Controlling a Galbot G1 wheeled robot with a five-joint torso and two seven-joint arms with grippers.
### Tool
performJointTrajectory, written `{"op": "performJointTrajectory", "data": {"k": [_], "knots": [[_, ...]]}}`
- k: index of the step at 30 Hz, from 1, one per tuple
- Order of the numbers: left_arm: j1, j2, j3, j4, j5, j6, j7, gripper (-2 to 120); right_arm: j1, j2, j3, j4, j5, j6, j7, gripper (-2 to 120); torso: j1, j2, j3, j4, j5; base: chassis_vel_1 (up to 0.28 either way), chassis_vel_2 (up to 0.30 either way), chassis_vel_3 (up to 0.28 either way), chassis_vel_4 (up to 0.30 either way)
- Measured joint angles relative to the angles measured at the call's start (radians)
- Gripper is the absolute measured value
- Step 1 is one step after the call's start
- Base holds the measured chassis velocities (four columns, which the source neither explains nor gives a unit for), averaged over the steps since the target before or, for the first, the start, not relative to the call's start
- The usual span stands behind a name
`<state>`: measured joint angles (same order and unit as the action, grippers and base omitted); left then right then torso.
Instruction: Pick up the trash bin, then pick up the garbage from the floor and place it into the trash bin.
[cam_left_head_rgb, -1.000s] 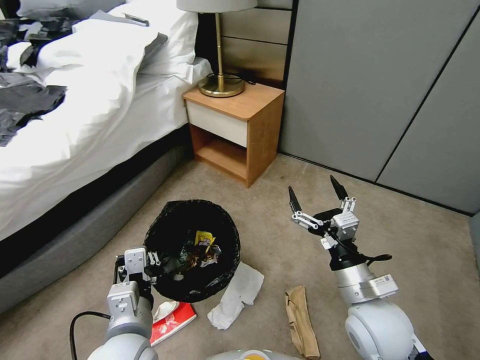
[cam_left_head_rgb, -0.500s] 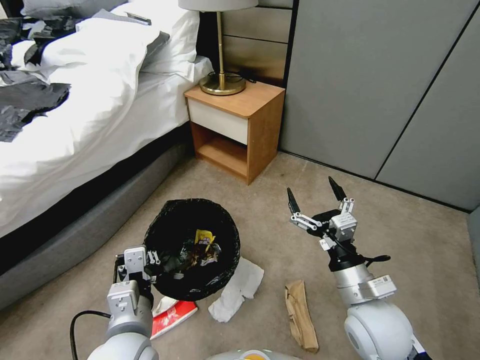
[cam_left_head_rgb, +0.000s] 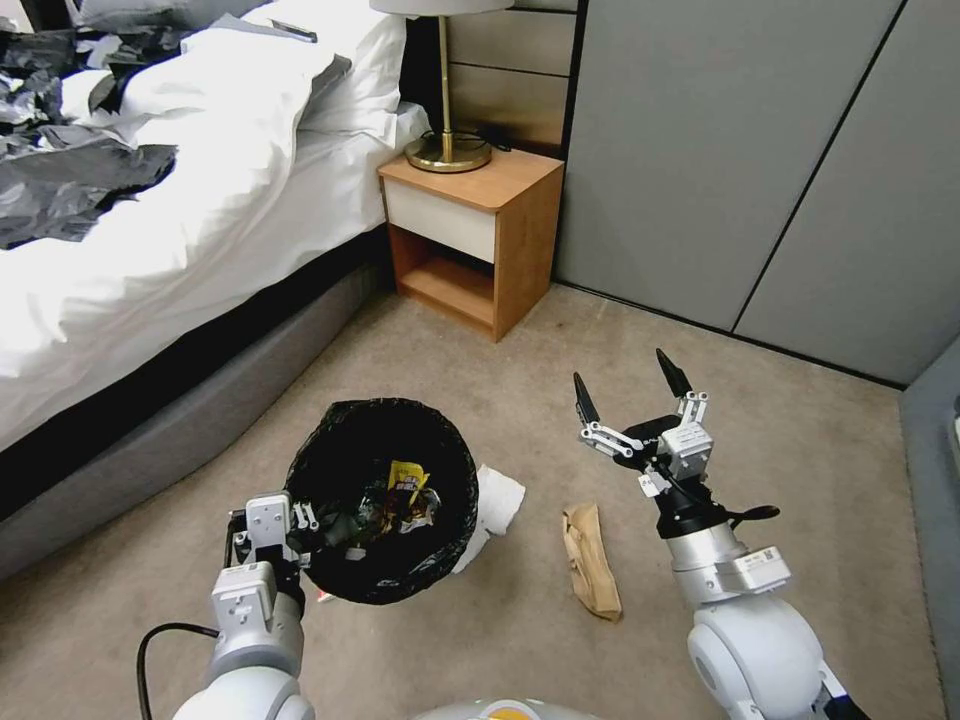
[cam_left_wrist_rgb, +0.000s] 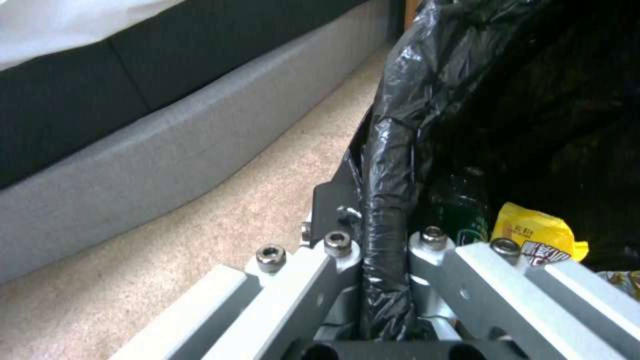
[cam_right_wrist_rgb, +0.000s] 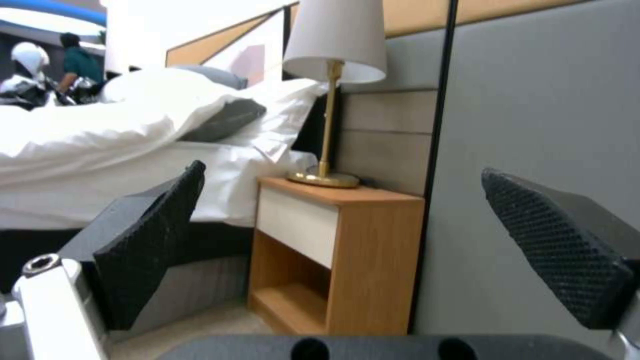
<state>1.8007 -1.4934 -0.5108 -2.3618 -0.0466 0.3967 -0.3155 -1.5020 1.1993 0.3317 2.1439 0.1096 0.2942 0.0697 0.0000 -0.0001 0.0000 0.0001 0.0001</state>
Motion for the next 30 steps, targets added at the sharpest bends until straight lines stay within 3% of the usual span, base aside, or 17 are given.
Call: {"op": "performJointTrajectory", "data": {"k": [10, 13, 22, 30], "knots": [[0.000, 0.000, -0.005, -0.003, -0.001, 0.001, 0.000, 0, 0.103, -0.062, -0.106, -0.103, 0.037, -0.177, 0.082, 100, 0.000, 0.000, 0.000, -0.0001, -0.0003, -0.026, 0.008, 0.024, -0.014], [-0.001, -0.002, -0.003, -0.003, 0.001, 0.002, 0.000, 0, 0.162, -0.079, -0.160, -0.172, 0.137, -0.338, 0.104, 100, 0.000, 0.000, 0.000, 0.0001, -0.0004, 0.000, 0.000, 0.000, 0.000], [-0.008, -0.003, 0.001, 0.010, 0.003, 0.004, 0.000, 0, 0.239, -0.041, -0.239, -0.326, 0.245, -0.592, 0.112, 100, 0.000, 0.000, 0.000, 0.0000, -0.0001, 0.000, 0.000, 0.000, 0.000], [-0.009, -0.002, 0.000, 0.012, 0.003, 0.006, 0.002, 0, 0.261, -0.026, -0.278, -0.503, 0.199, -0.659, 0.051, 100, 0.000, 0.000, 0.000, -0.0001, -0.0001, 0.000, 0.000, 0.000, 0.000]]}}
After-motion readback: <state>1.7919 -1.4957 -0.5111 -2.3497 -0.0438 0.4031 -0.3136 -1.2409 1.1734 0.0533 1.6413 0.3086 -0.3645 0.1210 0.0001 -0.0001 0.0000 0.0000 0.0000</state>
